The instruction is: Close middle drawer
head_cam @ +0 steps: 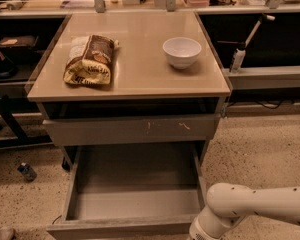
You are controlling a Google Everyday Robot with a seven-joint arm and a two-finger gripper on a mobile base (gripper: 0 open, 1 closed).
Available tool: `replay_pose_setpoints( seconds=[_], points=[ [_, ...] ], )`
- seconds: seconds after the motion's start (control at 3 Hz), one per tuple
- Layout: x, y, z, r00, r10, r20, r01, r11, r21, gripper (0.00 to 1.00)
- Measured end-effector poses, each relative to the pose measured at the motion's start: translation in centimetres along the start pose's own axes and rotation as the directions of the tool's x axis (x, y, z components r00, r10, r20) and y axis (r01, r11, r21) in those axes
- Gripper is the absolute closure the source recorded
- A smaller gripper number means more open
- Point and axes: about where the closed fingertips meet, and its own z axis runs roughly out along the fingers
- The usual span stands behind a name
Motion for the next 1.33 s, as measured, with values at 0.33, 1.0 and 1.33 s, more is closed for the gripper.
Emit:
replay_pose_setpoints(
  seconds=[0.33, 1.0, 1.33],
  points=[
    [-2.9, -1.8, -0.3, 0.998, -0.031, 0.056, 0.029, 0.9990, 0.035, 1.00],
    [-5.1, -3.0, -0.6, 0.995, -0.059, 0.082, 0.054, 0.9969, 0.057, 0.81],
    [-5.1, -3.0, -0.6, 0.995, -0.059, 0.082, 0.054, 0.9969, 0.057, 0.58]
  ],
)
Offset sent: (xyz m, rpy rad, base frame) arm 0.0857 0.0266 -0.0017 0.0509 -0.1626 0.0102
